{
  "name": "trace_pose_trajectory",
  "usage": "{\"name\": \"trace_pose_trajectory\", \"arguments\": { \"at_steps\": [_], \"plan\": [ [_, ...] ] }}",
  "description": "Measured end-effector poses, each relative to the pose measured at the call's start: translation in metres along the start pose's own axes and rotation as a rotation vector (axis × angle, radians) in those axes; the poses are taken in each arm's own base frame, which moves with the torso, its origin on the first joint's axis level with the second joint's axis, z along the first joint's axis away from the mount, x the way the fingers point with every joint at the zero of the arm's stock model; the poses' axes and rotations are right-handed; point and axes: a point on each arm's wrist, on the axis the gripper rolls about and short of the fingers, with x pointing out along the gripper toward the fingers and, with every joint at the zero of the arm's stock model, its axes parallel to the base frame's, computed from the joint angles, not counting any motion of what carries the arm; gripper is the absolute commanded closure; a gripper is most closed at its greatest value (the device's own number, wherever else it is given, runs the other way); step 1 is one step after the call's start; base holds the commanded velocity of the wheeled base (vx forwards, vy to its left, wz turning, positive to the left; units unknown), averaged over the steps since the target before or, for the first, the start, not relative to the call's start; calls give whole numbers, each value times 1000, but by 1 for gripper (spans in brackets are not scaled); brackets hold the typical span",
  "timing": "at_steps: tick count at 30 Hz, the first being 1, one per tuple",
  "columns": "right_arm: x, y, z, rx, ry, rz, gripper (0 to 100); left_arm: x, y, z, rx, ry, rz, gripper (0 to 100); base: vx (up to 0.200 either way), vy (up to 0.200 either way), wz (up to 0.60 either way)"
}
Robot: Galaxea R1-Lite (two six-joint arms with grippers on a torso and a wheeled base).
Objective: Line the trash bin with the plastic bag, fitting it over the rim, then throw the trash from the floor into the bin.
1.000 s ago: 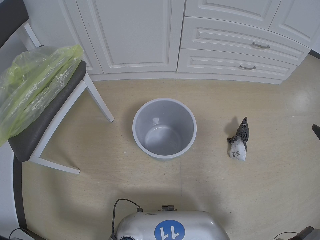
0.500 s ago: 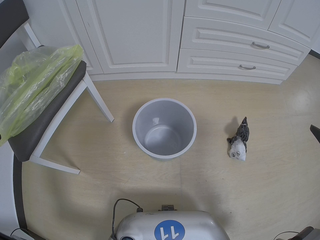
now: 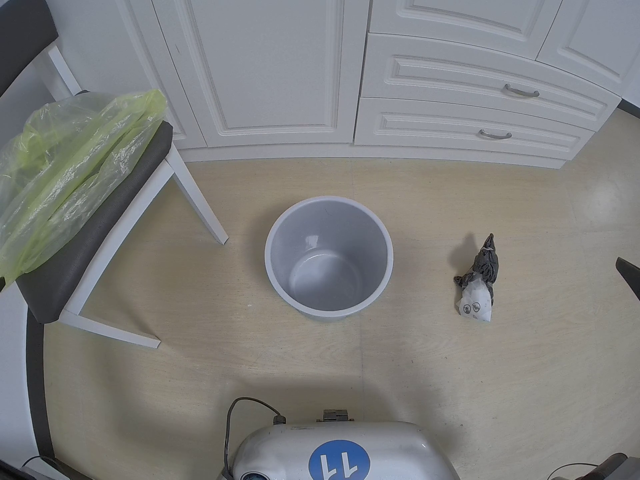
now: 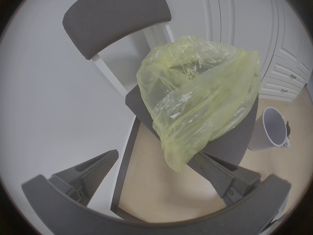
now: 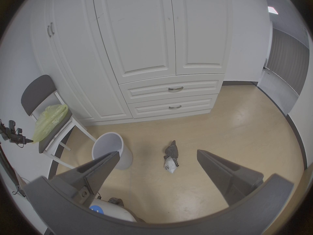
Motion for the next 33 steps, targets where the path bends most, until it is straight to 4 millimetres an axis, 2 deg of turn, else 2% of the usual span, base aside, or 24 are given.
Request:
{"name": "trace_pose_trajectory", "arguments": {
  "at_steps": [10, 18, 26, 33],
  "plan": [
    [-1, 0, 0, 0, -2, 0, 0, 17, 6, -6, -21, 10, -11, 0, 0, 0, 0],
    [-3, 0, 0, -2, -11, -1, 0, 32, 1, -3, -101, -11, -59, 0, 0, 0, 0],
    [-4, 0, 1, -3, -21, 0, 0, 40, 0, 10, -174, -144, -63, 0, 0, 0, 0],
    [-4, 0, 0, -2, -17, -2, 0, 42, -1, 9, -206, -246, -58, 0, 0, 0, 0]
  ]
}}
